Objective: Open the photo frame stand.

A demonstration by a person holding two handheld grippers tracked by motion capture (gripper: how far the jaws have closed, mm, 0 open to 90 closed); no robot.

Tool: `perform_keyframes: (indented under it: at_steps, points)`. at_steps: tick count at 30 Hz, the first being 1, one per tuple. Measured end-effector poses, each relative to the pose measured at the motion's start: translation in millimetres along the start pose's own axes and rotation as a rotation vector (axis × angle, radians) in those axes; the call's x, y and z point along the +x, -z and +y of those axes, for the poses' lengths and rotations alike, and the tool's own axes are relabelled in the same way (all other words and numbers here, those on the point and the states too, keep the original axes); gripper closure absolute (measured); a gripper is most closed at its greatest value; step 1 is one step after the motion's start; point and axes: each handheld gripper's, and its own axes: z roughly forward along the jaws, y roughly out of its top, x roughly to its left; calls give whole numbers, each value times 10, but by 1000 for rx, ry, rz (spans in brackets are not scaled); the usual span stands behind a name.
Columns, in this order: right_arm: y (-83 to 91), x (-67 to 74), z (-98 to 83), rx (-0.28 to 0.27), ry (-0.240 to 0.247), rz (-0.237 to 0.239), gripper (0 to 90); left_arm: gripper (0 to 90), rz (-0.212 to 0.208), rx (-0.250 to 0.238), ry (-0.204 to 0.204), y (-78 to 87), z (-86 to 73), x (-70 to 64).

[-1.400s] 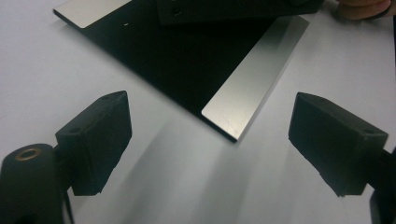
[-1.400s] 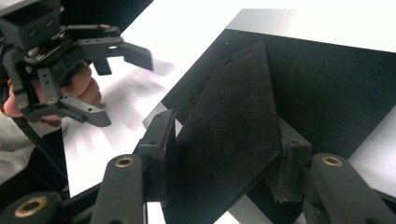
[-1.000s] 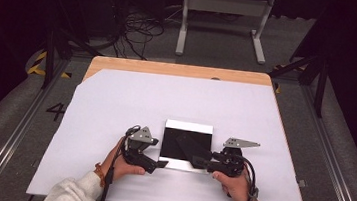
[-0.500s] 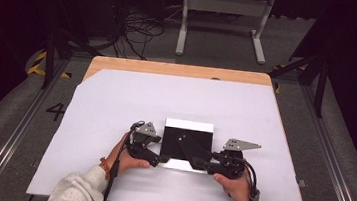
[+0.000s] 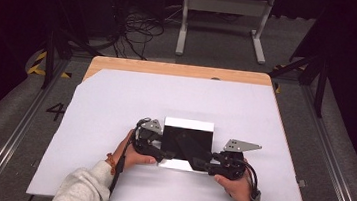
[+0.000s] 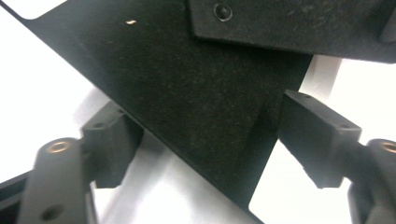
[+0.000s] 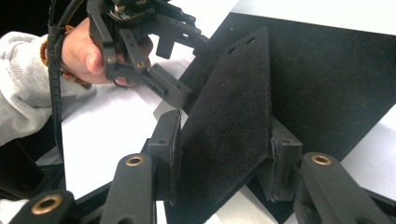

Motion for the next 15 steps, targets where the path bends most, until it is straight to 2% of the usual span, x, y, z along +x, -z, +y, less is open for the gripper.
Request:
perform_keyframes:
  at_steps: [3, 10, 13, 15]
  points:
    - [0, -29, 2, 9, -5, -18, 580, 381, 25, -37, -14, 72, 20, 5]
    - [8, -14, 43, -2, 7, -37, 627, 487, 81, -79, -52, 188, 57, -24]
    - [-1, -10, 69, -1, 18, -59, 653, 552, 129, -112, -85, 261, 82, -49]
    - [-10, -4, 86, 0, 27, -71, 671, 587, 158, -136, -93, 297, 97, -57]
